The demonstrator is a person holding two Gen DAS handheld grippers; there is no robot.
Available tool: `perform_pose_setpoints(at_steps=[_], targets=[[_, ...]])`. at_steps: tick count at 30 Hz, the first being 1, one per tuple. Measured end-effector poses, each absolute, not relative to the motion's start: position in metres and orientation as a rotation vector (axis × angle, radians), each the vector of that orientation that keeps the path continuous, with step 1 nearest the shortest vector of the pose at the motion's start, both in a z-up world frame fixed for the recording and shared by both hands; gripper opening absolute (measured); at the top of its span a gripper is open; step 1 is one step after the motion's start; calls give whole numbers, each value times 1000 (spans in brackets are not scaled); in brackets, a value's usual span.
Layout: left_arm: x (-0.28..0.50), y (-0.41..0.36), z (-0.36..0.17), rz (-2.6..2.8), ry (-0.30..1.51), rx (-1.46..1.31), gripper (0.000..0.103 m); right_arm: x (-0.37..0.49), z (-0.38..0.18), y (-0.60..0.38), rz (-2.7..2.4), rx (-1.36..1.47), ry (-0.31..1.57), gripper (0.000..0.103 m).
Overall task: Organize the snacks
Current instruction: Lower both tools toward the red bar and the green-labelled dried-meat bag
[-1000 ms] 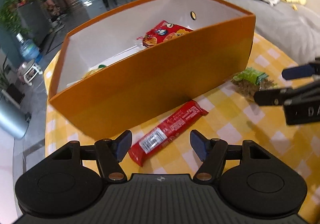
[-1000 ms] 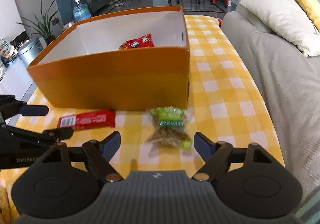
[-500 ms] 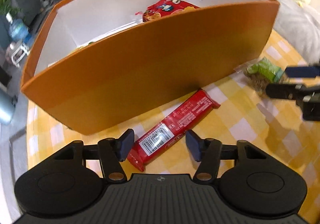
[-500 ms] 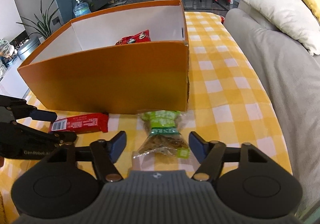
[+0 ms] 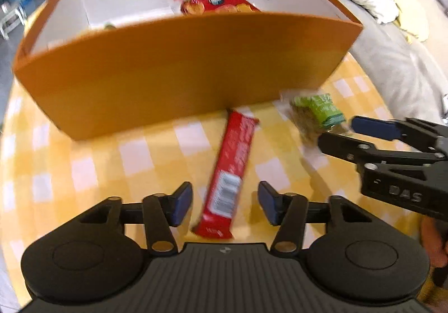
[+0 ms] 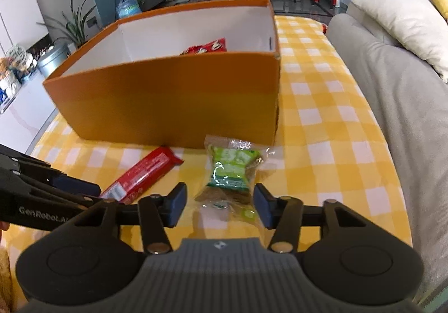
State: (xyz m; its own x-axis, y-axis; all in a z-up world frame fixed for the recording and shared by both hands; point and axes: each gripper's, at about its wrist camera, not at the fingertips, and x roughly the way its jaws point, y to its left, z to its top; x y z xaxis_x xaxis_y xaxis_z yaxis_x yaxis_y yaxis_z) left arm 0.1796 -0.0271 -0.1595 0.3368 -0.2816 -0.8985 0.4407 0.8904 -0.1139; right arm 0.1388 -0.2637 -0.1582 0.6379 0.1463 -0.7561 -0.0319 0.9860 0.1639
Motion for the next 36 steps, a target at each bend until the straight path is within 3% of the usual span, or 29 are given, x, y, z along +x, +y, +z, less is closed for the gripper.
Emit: perform_pose_setpoints(at_steps=[2, 7, 12, 14, 26, 36], targets=[[186, -33, -161, -470, 1133, 167, 71, 140, -158, -268, 87, 169, 859, 64], [190, -52, -166, -488, 1122, 260, 70, 146, -165, -275, 83, 224, 856, 64], [184, -61, -171, -471, 1092, 314, 57, 152, -172, -276, 95, 227, 867, 63], [186, -61, -173, -456, 1102, 296, 49, 154, -176, -277, 95, 223, 877, 60], [185, -70, -172, -403, 1086, 283, 33, 157, -188, -269, 103, 180, 898, 46], [176, -70, -171, -369, 1086, 277, 27, 155, -185, -269, 116, 162, 921, 39]])
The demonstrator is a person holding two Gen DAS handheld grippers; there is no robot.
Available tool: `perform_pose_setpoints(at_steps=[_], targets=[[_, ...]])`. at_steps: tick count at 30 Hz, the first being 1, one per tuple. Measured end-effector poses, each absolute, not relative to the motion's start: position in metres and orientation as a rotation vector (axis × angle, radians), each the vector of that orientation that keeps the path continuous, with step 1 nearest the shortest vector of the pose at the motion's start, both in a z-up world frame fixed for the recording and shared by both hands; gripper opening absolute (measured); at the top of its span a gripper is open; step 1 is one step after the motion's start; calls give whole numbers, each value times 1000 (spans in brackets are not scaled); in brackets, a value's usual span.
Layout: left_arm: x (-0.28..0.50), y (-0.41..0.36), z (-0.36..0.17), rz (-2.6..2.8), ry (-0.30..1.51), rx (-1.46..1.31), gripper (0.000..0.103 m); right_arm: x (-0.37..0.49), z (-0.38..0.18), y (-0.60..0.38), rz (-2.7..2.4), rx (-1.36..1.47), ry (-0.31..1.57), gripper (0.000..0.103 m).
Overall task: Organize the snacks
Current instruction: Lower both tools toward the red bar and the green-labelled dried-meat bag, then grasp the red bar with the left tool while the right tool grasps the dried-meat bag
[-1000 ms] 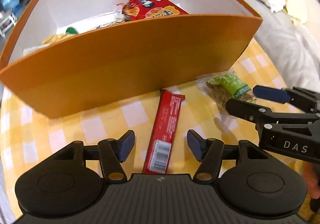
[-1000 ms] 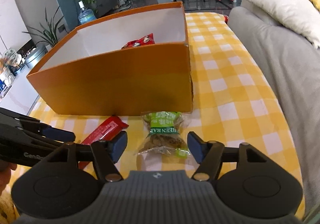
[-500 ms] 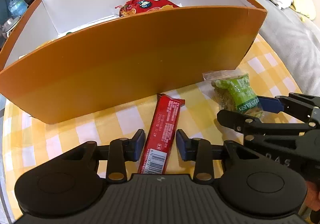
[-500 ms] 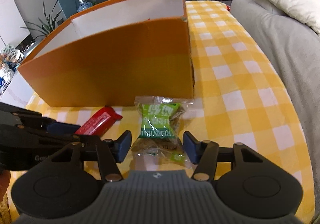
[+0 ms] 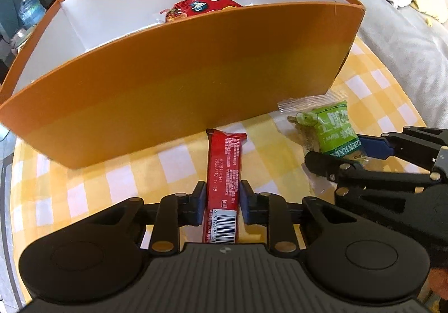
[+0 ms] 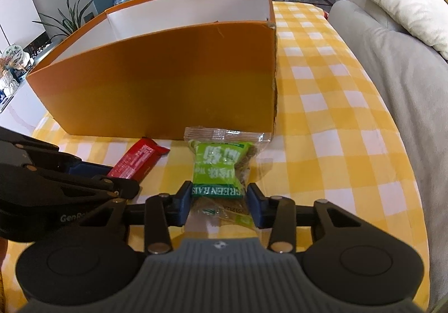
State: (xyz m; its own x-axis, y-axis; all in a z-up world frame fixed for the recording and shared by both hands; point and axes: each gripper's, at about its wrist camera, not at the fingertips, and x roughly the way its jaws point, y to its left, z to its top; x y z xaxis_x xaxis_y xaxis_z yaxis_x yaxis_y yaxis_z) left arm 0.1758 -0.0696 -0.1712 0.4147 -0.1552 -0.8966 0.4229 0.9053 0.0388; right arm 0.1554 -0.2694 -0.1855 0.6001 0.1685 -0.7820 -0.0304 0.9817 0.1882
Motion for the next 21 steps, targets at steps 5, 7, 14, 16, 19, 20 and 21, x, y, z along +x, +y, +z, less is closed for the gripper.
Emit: perform_pose_setpoints(at_steps=[5, 7, 14, 16, 19, 20, 21], targets=[[164, -57, -164, -352, 1089, 215, 27, 151, -183, -272, 122, 173, 941, 39], [158, -52, -159, -348, 1080, 183, 27, 149, -182, -271, 125, 169, 952, 39], [133, -35, -136, -328, 1032, 107, 27, 133, -172, -267, 132, 142, 985, 37], [125, -29, -129, -321, 1017, 79, 27, 127, -166, -265, 140, 143, 980, 37], [115, -22, -119, -308, 995, 50, 27, 119, -157, -262, 151, 140, 969, 37], [112, -20, -116, -304, 988, 45, 27, 116, -154, -262, 155, 140, 967, 37], [109, -17, -113, -300, 979, 36, 27, 113, -151, -261, 158, 141, 966, 37]])
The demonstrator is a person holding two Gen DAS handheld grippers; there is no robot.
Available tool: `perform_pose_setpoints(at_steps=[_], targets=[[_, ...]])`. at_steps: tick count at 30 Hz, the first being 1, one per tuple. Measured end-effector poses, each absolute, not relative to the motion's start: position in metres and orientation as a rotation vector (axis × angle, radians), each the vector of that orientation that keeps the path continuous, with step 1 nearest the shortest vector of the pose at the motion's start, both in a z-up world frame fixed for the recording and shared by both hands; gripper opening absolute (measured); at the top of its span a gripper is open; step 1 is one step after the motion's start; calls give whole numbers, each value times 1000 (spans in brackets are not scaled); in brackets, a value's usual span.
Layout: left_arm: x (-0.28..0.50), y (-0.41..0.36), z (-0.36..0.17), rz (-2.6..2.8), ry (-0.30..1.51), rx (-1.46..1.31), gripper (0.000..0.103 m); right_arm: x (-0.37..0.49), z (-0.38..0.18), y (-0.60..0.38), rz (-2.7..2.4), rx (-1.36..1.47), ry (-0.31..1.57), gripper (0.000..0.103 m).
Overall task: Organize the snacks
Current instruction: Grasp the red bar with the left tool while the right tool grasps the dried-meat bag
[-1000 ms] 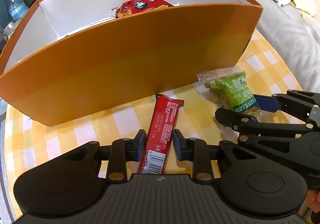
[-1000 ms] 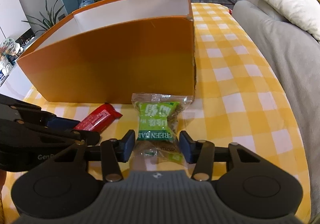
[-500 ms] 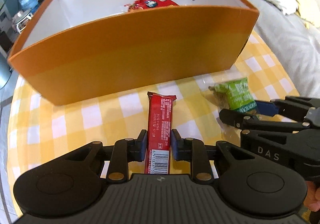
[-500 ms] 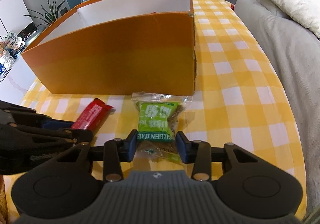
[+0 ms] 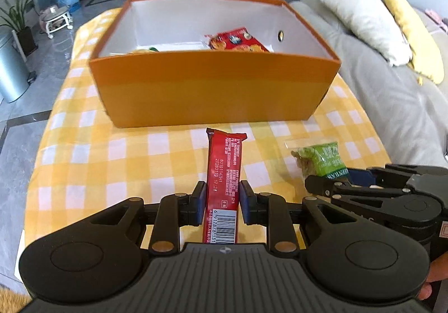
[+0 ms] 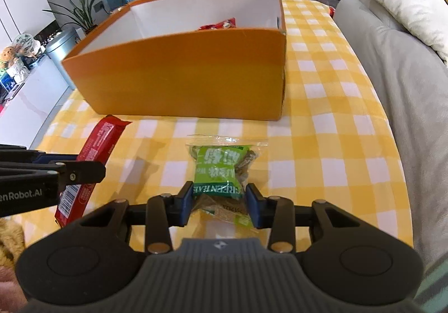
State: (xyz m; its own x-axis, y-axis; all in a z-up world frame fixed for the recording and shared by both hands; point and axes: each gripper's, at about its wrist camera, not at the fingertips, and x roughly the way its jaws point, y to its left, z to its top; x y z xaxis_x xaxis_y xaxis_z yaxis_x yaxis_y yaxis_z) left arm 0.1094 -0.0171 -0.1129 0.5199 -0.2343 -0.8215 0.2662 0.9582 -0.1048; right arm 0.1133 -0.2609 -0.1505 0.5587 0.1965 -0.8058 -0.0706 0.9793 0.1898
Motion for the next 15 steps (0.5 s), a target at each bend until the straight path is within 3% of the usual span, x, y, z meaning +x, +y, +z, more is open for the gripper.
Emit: perform_pose_setpoints(at_steps=[15], targets=[[88, 10, -66, -268, 830, -76, 27, 66, -95, -254, 200, 149, 878, 37]])
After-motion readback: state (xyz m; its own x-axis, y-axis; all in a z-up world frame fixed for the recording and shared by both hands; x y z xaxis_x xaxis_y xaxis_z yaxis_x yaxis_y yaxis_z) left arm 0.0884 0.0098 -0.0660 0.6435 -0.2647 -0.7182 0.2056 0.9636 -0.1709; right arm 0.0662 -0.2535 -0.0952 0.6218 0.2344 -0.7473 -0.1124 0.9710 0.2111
